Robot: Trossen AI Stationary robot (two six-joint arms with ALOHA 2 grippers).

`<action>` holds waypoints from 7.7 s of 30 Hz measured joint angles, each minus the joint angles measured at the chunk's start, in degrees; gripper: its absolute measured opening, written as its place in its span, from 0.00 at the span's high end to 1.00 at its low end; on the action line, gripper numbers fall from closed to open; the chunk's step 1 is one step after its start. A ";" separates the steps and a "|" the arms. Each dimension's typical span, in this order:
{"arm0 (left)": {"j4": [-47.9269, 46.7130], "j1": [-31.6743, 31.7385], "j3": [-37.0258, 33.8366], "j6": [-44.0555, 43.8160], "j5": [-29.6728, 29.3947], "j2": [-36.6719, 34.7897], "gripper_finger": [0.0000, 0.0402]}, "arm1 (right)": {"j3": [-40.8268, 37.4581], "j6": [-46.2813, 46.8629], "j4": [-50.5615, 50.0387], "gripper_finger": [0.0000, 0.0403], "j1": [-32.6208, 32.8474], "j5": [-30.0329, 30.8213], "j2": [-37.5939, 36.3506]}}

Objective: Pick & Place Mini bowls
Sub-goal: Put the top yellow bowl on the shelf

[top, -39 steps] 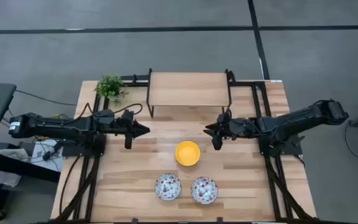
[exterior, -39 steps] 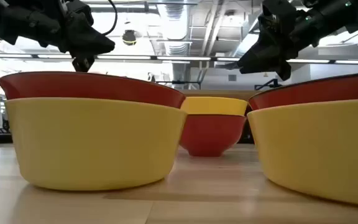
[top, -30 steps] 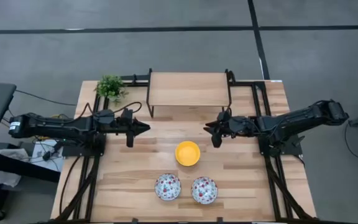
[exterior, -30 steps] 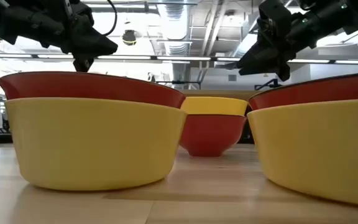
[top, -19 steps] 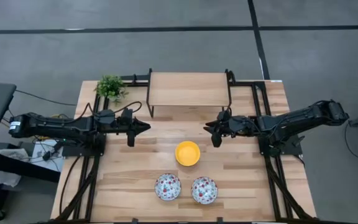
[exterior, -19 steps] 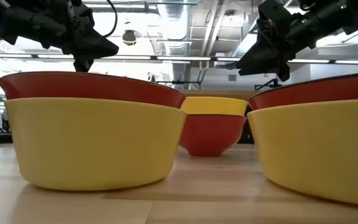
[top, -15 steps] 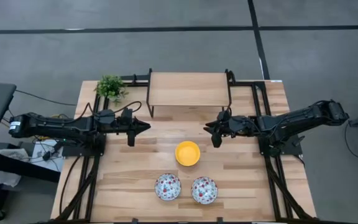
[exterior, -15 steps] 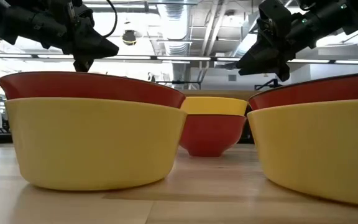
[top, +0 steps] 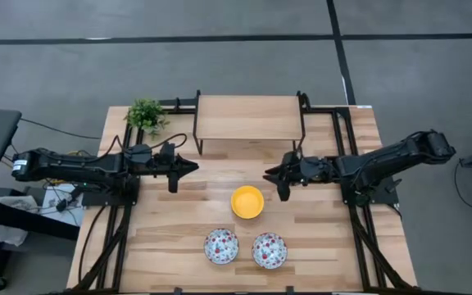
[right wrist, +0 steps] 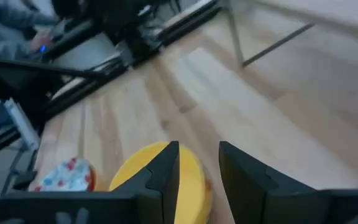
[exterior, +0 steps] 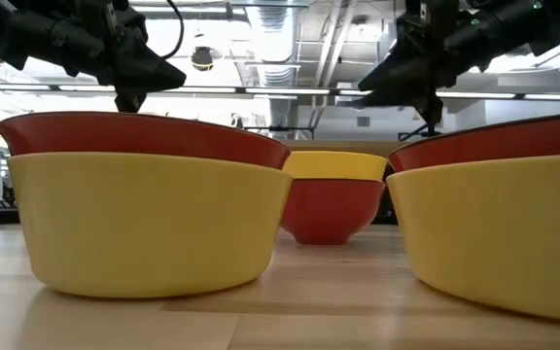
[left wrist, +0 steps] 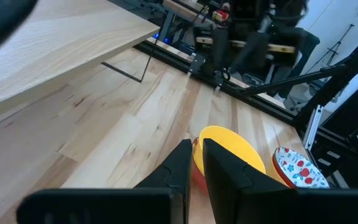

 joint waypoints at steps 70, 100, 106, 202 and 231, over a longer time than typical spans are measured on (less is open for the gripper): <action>-0.44 2.58 0.04 5.11 6.43 0.35 0.91 | 13.58 -4.46 -17.31 0.75 -2.28 -11.96 18.44; -0.40 2.56 0.02 5.07 5.38 0.39 0.91 | 13.56 -3.85 -14.71 0.75 -1.13 -11.79 22.18; -0.42 2.58 0.00 5.05 5.04 0.42 0.91 | 13.56 -3.55 -14.80 0.75 -1.13 -11.89 21.98; 0.02 2.57 0.04 4.46 4.98 0.42 0.91 | 49.20 -26.14 -40.87 1.00 -19.70 -14.09 21.65; 7.80 9.39 7.87 13.37 8.91 0.89 0.91 | 57.31 -30.45 -52.86 1.00 -27.75 -15.11 21.72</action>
